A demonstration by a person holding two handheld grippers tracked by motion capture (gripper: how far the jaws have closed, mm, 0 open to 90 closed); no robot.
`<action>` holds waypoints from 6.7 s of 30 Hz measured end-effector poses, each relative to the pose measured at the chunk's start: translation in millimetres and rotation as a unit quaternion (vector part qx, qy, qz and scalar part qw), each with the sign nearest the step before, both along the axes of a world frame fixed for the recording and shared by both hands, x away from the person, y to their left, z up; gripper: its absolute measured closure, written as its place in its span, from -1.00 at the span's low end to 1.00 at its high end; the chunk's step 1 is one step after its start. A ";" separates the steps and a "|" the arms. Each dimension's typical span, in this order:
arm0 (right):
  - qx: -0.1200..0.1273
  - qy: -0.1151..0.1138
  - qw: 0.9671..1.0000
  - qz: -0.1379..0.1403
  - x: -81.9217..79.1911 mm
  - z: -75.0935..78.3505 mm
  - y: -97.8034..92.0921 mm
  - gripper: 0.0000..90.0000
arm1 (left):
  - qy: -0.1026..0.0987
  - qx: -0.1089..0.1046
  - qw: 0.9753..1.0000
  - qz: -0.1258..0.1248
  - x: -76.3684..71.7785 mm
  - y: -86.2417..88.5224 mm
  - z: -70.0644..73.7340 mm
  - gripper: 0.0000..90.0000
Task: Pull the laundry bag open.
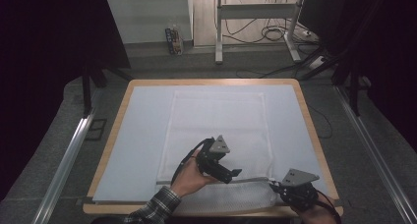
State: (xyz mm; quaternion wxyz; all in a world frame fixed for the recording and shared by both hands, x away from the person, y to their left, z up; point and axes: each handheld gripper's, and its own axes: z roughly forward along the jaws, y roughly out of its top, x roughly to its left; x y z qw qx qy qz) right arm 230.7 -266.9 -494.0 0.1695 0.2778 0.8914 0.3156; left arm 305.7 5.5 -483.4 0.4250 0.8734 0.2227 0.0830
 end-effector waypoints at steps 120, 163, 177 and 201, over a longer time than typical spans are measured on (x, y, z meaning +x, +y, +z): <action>-0.072 -0.052 0.996 0.014 -3.3 -4.0 8.0 0.85 | 0.231 -0.029 0.962 -0.146 14.9 -57.6 -18.7 0.80; -0.033 -0.034 0.996 0.075 24.2 -4.4 12.0 0.58 | 0.213 -0.048 0.963 -0.157 14.8 -50.3 -14.4 0.94; -0.027 -0.038 0.997 0.062 20.0 -2.4 8.2 0.87 | 0.178 -0.029 0.973 -0.143 9.3 -37.9 -8.4 0.95; -0.022 -0.020 0.998 0.064 18.4 -3.9 10.1 0.87 | 0.168 -0.024 0.976 -0.133 1.3 -23.3 -10.7 0.94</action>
